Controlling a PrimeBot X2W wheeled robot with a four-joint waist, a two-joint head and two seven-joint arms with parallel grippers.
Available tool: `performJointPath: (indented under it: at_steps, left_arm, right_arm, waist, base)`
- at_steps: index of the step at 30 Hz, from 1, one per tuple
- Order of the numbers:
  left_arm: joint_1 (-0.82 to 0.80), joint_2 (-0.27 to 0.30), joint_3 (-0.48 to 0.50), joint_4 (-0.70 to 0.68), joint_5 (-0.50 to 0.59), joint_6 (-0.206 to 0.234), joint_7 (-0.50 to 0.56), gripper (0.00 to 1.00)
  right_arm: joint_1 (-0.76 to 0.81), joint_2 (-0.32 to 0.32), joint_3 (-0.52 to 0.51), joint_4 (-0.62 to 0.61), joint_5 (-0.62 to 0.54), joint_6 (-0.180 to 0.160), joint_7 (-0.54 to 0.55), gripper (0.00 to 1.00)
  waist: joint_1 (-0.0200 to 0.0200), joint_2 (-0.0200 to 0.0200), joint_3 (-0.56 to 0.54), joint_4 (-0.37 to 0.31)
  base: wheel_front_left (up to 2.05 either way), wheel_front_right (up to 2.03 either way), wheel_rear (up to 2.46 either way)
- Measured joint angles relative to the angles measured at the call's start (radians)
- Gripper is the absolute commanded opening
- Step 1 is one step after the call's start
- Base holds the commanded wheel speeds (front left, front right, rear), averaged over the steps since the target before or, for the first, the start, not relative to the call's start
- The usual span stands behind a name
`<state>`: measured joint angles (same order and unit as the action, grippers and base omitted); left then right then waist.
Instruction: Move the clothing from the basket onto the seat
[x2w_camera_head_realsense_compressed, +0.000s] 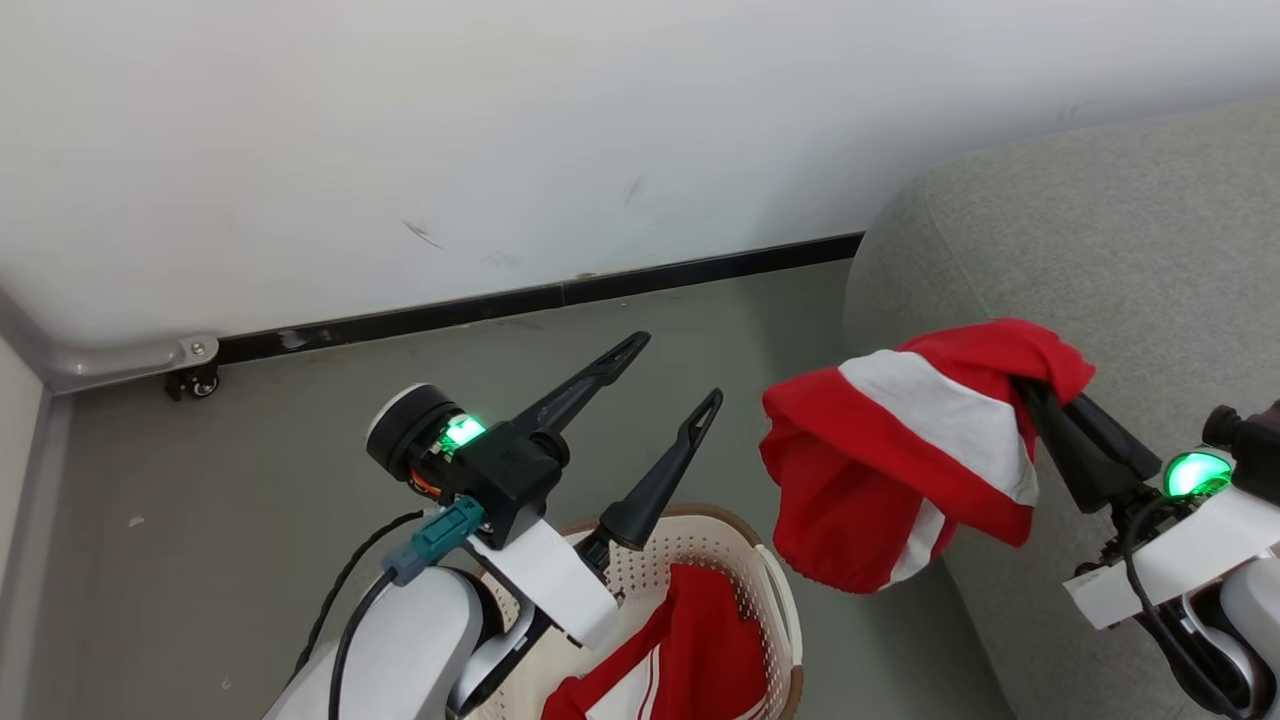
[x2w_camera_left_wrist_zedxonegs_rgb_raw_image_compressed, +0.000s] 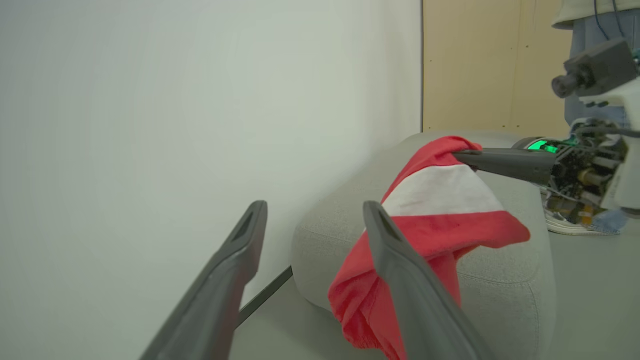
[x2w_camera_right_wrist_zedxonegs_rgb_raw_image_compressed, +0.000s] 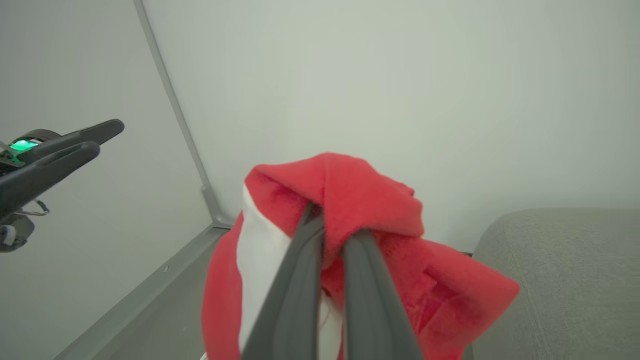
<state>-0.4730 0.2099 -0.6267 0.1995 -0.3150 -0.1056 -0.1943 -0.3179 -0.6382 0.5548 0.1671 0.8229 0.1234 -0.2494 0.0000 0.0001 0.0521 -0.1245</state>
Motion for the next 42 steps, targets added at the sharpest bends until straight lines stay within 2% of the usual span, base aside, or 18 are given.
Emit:
performJointPath:
  at_steps: [23, 42]
  left_arm:
    - [0.001, 0.007, -0.095, -0.029, -0.045, -0.013, 0.027, 1.00]
    - [0.019, 0.007, -0.114, -0.037, -0.058, -0.014, 0.027, 1.00]
  right_arm:
    - [0.150, 0.013, -0.220, -0.008, -0.066, 0.000, 0.000, 0.00]
    - [0.235, 0.029, -0.291, -0.028, -0.100, 0.000, 0.000, 0.00]
  waist:
    - [0.0000, 0.0000, 0.012, -0.105]
    - [0.0000, 0.0000, 0.022, -0.214]
  base:
    - [0.00, 0.00, 0.00]
    - [0.00, 0.00, 0.00]
